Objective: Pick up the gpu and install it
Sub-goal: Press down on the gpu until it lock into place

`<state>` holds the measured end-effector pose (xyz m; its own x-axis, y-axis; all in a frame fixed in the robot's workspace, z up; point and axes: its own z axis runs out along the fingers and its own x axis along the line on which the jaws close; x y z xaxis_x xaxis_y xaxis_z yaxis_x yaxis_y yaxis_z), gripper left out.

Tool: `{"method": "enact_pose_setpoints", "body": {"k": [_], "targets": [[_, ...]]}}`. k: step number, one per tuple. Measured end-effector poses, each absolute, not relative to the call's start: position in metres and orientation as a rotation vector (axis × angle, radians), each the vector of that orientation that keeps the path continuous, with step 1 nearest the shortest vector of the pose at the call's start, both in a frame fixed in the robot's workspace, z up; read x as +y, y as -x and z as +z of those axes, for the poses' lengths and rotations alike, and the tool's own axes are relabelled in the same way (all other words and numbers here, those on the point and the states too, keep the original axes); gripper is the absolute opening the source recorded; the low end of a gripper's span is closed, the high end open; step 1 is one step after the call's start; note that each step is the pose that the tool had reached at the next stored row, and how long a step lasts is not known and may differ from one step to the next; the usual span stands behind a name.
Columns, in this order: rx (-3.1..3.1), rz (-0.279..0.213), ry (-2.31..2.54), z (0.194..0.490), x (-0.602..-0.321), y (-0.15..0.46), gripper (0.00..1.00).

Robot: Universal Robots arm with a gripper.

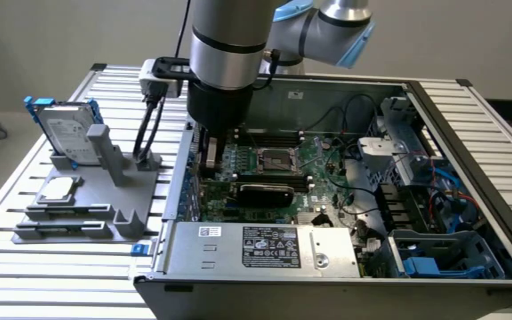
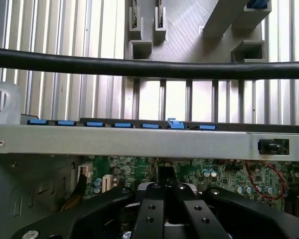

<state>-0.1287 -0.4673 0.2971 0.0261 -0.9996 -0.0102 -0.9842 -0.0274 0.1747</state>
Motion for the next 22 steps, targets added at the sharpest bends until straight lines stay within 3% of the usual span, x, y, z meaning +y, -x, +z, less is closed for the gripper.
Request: {"method": "enact_pose_setpoints", "body": {"k": [22], "targets": [[-2.154,-0.213,-2.099,0.2974,-0.4687,0.1298,0.11]]}}
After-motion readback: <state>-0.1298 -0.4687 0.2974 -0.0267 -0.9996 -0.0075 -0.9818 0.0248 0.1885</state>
